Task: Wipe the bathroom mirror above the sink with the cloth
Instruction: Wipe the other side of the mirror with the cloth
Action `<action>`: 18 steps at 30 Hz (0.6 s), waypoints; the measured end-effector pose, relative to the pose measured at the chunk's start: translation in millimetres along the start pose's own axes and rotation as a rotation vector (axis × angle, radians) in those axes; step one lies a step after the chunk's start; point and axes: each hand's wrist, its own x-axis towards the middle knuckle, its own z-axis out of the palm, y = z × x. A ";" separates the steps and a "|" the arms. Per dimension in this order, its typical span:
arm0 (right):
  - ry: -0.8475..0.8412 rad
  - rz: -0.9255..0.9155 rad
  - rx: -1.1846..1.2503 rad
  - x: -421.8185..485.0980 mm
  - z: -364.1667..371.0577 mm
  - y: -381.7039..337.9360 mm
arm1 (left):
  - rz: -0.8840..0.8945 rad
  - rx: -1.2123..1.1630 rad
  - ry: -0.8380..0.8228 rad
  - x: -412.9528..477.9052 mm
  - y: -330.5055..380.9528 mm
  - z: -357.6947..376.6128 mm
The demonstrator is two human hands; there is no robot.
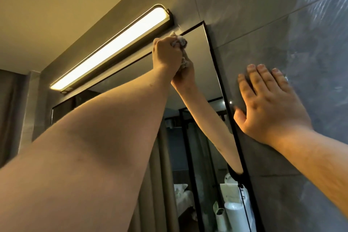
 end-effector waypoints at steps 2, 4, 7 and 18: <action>0.003 0.004 -0.004 -0.6 1.7 1.1 | -0.047 -0.027 0.003 -1.3 -16.0 -11.0; 0.010 -0.002 -0.006 -0.2 2.8 0.9 | -0.093 -0.015 0.014 -3.8 -34.2 -25.3; 0.012 0.001 -0.011 1.1 4.6 1.5 | -0.175 0.085 0.042 -8.8 -66.3 -45.2; 0.034 0.017 -0.010 1.8 6.1 1.3 | 0.116 0.444 0.024 -60.9 -76.6 -61.7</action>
